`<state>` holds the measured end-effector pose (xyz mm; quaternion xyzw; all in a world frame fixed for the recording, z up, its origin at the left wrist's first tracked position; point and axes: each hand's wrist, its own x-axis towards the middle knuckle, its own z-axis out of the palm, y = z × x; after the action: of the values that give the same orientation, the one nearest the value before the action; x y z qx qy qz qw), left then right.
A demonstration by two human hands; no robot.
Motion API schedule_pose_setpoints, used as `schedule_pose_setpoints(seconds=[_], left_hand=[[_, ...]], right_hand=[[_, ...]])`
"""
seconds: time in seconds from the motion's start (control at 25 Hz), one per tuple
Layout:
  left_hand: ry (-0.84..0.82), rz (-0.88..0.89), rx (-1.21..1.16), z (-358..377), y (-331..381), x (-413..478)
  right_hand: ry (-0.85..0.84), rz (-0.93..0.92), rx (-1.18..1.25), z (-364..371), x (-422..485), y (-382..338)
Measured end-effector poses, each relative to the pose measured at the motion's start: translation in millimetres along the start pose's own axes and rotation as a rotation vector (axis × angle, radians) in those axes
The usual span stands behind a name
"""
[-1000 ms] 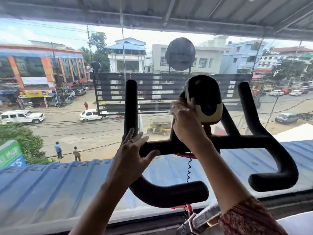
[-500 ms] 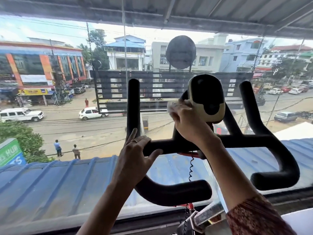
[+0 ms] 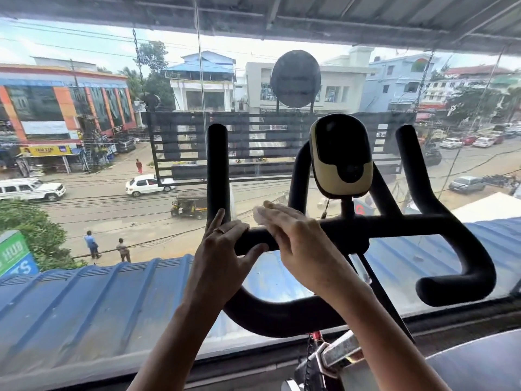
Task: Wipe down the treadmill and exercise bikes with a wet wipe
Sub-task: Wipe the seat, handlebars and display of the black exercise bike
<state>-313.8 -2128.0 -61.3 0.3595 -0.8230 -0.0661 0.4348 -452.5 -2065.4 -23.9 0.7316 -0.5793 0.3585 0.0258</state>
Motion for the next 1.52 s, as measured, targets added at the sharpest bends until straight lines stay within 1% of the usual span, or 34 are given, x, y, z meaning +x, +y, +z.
schedule_pose_setpoints(seconds=[0.08, 0.12, 0.2, 0.24, 0.28, 0.36, 0.4, 0.44, 0.48, 0.52, 0.56, 0.6, 0.72, 0.76, 0.88, 0.96, 1.08, 1.16, 1.2, 1.32, 1.36, 1.44, 1.52], left_hand=[[-0.015, 0.051, -0.015, 0, -1, 0], [-0.034, 0.052, -0.015, -1, 0, 0], [-0.056, 0.004, 0.021, 0, -4, 0], [-0.068, -0.034, 0.056, -1, -4, 0], [-0.072, -0.063, 0.091, -1, -3, -1], [-0.091, -0.066, 0.154, 1, 6, 0], [-0.108, -0.047, 0.184, 2, 14, 1], [-0.123, -0.024, 0.213, 4, 22, 3], [-0.135, -0.010, 0.233, 6, 28, 5], [-0.135, -0.002, 0.231, 9, 33, 7], [-0.136, 0.006, 0.214, 12, 35, 9], [-0.141, 0.020, 0.199, 15, 37, 11], [-0.195, 0.080, 0.159, 21, 43, 13], [-0.209, 0.102, 0.141, 25, 45, 12], [-0.201, 0.157, 0.101, 34, 55, 11], [-0.175, 0.207, 0.094, 42, 60, 15], [-0.193, 0.220, 0.139, 57, 65, 20], [-0.189, 0.240, 0.220, 64, 65, 20], [-0.180, 0.251, 0.253, 65, 64, 20], [-0.183, 0.262, 0.297, 69, 58, 20], [-0.177, 0.277, 0.317, 70, 56, 21], [-0.163, 0.299, 0.338, 71, 52, 20], [-0.160, 0.318, 0.338, 70, 50, 19]], right_hand=[[-0.184, -0.041, -0.079, 9, 6, 10], [-0.217, -0.058, -0.095, 11, 4, 15], [-0.207, -0.077, -0.062, 7, -8, 25], [-0.184, -0.050, -0.052, -2, -17, 30], [-0.133, -0.001, -0.107, -13, -25, 35], [0.071, 0.133, -0.283, -31, -28, 46], [0.149, 0.151, -0.283, -34, -24, 50], [0.170, 0.126, -0.229, -35, -19, 51], [0.120, 0.071, -0.200, -29, -16, 51], [0.022, 0.023, -0.231, -21, -13, 49], [-0.013, -0.024, -0.298, -11, -15, 51], [0.002, -0.054, -0.345, -5, -19, 55], [0.080, -0.032, -0.336, -15, -41, 80], [0.144, 0.002, -0.333, -22, -49, 89], [0.351, 0.210, -0.235, -31, -63, 111], [0.392, 0.266, -0.186, -25, -64, 113], [0.356, 0.223, -0.196, -17, -71, 108], [0.291, 0.208, -0.146, -24, -85, 101], [0.289, 0.201, -0.104, -29, -90, 98], [0.396, 0.106, -0.048, -34, -84, 94], [0.394, 0.083, -0.042, -30, -78, 92], [0.315, 0.068, -0.054, -16, -72, 89], [0.218, 0.064, -0.152, -10, -77, 88]])
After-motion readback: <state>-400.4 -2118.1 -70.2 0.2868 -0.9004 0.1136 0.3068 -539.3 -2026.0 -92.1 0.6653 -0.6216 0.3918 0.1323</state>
